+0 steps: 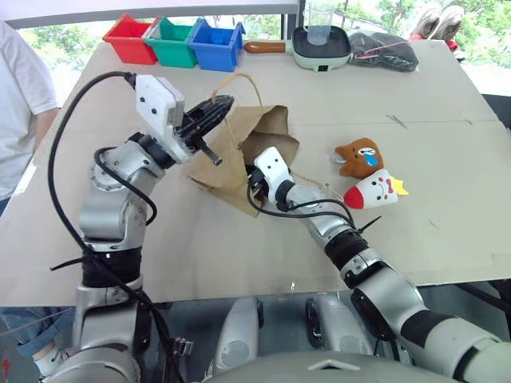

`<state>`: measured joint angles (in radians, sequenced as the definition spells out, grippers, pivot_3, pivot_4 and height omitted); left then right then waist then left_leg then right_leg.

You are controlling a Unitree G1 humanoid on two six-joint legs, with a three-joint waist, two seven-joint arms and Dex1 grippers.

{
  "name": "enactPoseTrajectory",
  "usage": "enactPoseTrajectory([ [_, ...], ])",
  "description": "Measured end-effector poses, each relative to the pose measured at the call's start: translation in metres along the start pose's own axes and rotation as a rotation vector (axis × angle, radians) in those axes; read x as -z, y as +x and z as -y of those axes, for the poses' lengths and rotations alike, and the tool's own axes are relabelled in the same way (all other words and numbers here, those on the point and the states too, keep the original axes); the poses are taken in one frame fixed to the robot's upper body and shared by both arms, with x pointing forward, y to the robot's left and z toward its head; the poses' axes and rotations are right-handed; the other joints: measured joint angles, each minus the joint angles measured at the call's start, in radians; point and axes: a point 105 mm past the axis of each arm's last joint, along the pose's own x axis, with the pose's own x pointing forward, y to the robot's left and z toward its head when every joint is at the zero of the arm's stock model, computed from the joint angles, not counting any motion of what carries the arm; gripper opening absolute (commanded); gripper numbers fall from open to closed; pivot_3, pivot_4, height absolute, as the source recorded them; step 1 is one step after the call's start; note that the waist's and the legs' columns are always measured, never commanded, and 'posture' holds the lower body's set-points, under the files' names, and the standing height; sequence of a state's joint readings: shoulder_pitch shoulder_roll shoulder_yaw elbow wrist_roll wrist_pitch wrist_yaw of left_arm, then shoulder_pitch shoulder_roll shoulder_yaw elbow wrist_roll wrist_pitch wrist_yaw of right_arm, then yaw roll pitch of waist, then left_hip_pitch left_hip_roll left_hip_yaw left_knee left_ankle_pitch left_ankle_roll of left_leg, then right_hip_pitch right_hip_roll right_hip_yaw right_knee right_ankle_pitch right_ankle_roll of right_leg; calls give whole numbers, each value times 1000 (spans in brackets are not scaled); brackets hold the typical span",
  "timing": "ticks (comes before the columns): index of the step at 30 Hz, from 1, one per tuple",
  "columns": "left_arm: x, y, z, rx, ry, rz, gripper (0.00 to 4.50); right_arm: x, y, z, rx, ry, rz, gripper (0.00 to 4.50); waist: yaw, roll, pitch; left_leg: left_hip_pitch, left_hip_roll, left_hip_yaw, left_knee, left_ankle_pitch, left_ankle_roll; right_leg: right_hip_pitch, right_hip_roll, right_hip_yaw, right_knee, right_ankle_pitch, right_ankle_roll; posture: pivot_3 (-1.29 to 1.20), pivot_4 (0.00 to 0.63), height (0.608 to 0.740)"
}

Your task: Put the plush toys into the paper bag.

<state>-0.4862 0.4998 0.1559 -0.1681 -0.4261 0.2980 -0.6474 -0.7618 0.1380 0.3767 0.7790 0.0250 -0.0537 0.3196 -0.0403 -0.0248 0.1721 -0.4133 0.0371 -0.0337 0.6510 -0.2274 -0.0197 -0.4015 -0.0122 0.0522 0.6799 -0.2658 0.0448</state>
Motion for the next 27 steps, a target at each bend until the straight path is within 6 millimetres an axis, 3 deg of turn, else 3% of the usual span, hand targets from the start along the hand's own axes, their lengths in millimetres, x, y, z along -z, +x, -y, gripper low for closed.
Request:
enactPoseTrajectory([
  [3, 1, 0, 8, 24, -20, 12, 0, -3, 2, -7, -20, -58, -17, 60, -3, 0, 0, 0, 0, 0, -1, 0, 0, 0, 0, 0, 0, 0, 0, 0, 150, 740],
  [6, -3, -5, 14, 111, -16, 16, 0, -10, 2, -17, -124, -28, -21, 744, -5, 0, 0, -1, 1, 0, -1, 0, 0, -2, 1, 0, 0, 0, 0, 0, 150, 740],
  [7, -5, -9, 15, 159, -11, 18, 0, -18, 0, -22, -182, -8, -8, 1323, -4, 1, 1, -2, 1, 0, -2, 0, 0, -3, 1, 0, 0, 0, 0, 0, 150, 740],
  [8, -5, -11, 14, 172, -7, 16, 0, -23, -1, -24, -198, -6, 4, 1611, -4, 1, 1, -2, 1, 0, -2, 0, 0, -3, 1, 0, 0, 0, 0, 0, 150, 740],
  [11, -1, -20, 9, 245, -26, 6, 0, -52, -29, -9, -249, -22, 65, 2979, 11, 1, 1, -4, 0, -1, -2, 0, 0, -3, -2, -2, -2, 0, 0, 0, 150, 740],
  [14, 3, -24, 7, 271, -37, 0, 0, -55, -50, 6, -233, -17, 46, 4320, 18, 1, 1, -4, -1, 0, -1, 0, 0, -2, -2, -2, -2, 0, 0, 0, 150, 740],
  [19, 7, -27, 12, 365, -77, 27, 0, -74, -110, 32, -134, -37, 7, 4433, 22, 1, 1, -4, 0, 0, -1, 0, 0, -3, -1, -2, -2, 0, 0, 0, 150, 740],
  [21, 6, -27, 13, 379, -83, 34, 0, -74, -121, 39, -89, -40, -12, 4433, 21, 1, 1, -3, 0, 0, -2, 0, 0, -3, 0, -1, -2, 0, 0, 0, 150, 740],
  [27, -1, -19, 17, 403, -126, 108, 0, -32, -206, 89, 313, -1, -252, 4433, 28, 1, 1, -5, -2, 2, 0, 0, 0, -3, -2, 0, -3, 0, 0, 0, 150, 740],
])
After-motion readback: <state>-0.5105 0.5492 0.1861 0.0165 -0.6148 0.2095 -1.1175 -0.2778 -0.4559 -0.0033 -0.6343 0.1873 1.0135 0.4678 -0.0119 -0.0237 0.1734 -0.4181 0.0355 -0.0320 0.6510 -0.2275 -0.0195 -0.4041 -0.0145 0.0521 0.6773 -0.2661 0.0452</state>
